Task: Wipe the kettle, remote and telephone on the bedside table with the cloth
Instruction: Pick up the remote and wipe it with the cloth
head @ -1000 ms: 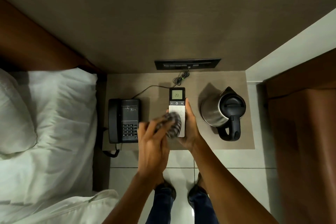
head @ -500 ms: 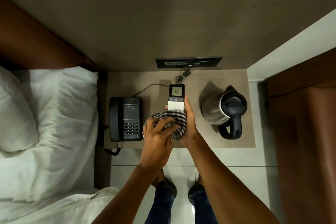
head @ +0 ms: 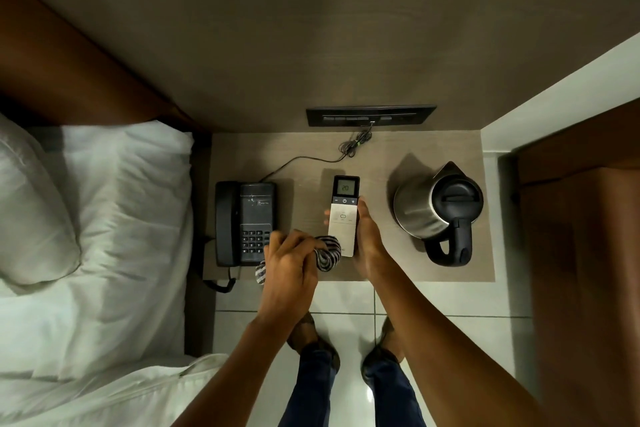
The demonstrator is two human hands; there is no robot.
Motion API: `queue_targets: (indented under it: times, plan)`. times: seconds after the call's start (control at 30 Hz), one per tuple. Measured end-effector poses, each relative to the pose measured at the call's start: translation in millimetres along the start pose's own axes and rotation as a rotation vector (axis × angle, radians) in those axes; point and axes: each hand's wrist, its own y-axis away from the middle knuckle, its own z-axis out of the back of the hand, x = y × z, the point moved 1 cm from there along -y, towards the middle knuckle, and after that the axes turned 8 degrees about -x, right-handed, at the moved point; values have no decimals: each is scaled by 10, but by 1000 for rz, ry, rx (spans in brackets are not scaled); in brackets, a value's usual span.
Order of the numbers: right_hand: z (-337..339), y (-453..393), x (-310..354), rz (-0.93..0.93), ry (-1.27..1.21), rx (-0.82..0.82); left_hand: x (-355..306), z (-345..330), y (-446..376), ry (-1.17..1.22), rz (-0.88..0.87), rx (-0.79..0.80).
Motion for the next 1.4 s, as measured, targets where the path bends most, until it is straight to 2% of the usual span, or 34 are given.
queue_targets:
  times: [0.23, 0.37, 0.53, 0.93, 1.4]
  plan:
    - [26, -176, -78, -3, 212, -145, 99, -20, -69, 1, -15, -2]
    - [24, -236, -122, 183, 403, -156, 160, -13, -37, 10, -9, -2]
    - [-61, -363, -247, 327, 494, -200, 269, -10, 28, 16, 12, 2]
    - [-150, -452, -313, 460, 508, -373, 423, -16, 11, 35, 37, 16]
    - [-239, -389, -328, 484, 393, -525, 417, -35, -141, 67, 52, 7]
